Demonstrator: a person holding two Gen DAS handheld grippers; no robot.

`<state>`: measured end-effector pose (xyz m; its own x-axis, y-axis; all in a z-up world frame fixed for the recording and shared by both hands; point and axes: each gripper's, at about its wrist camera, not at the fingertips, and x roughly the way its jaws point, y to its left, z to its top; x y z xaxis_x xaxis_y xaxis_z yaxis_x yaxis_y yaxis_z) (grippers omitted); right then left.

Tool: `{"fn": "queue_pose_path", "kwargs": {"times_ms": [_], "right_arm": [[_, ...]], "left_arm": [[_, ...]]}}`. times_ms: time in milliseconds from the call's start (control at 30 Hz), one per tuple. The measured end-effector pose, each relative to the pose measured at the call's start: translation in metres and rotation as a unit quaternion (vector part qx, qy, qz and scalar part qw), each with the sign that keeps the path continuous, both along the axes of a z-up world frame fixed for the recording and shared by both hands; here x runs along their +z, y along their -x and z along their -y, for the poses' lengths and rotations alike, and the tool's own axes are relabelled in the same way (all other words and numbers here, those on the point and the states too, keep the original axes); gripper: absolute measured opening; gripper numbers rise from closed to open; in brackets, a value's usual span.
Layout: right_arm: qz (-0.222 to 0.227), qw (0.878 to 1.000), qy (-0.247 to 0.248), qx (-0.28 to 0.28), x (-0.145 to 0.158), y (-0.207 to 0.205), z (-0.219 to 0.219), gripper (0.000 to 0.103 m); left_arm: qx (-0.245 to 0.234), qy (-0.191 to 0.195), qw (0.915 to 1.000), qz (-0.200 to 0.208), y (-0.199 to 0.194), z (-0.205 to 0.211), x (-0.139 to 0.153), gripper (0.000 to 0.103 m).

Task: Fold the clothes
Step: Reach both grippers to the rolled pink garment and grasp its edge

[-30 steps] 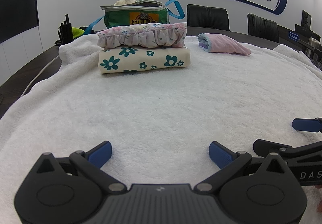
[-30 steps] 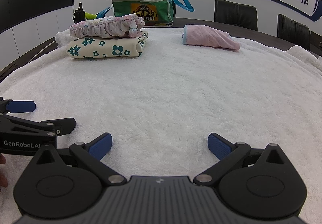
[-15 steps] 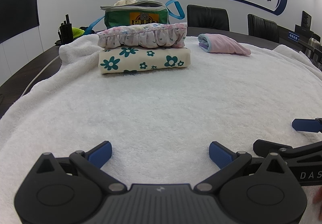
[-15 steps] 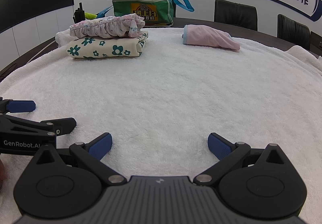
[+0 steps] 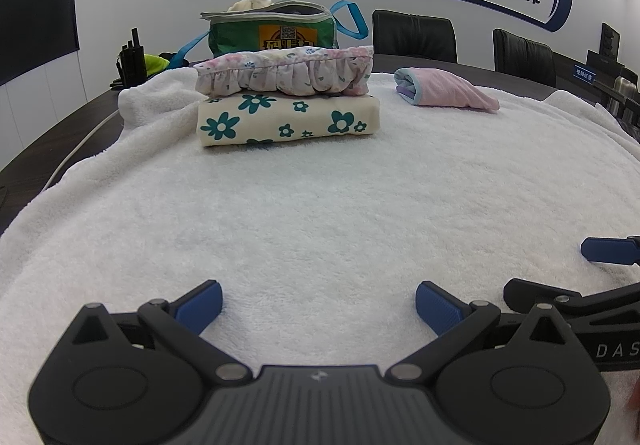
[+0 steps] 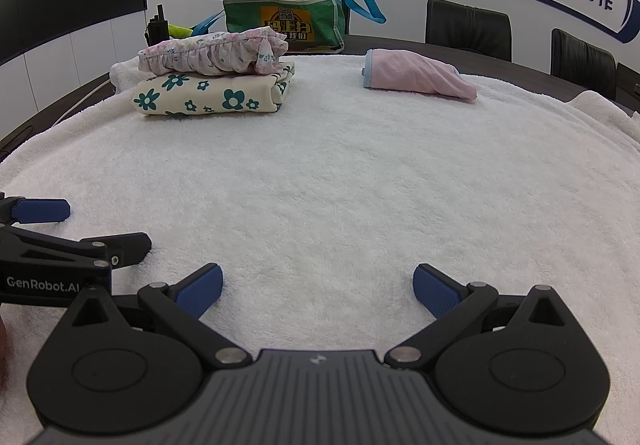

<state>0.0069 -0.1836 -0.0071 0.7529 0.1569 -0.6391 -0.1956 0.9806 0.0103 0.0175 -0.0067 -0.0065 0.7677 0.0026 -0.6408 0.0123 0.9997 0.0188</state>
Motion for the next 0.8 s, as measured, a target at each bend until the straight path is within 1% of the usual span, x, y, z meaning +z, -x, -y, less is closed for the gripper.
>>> {"fn": "queue_pose_path", "kwargs": {"times_ms": [400,600,733,800], "right_arm": [[0.0,1.0,0.0,0.0,0.0,0.001,0.0,0.102],[0.0,1.0,0.0,0.0,0.0,0.001,0.0,0.102],[0.0,1.0,-0.002,0.0,0.0,0.001,0.001,0.103],[-0.001,1.0,-0.022,-0.004,0.003,0.003,0.006,0.103]], "left_arm": [[0.0,-0.001,1.0,0.0,-0.001,0.0,0.0,0.103],[0.004,0.004,1.0,0.004,0.0,-0.002,0.001,0.103],[0.024,0.008,0.9995,0.018,0.006,-0.009,0.008,0.103],[0.027,0.002,0.9992,0.029,0.011,-0.01,0.02,0.102]]}}
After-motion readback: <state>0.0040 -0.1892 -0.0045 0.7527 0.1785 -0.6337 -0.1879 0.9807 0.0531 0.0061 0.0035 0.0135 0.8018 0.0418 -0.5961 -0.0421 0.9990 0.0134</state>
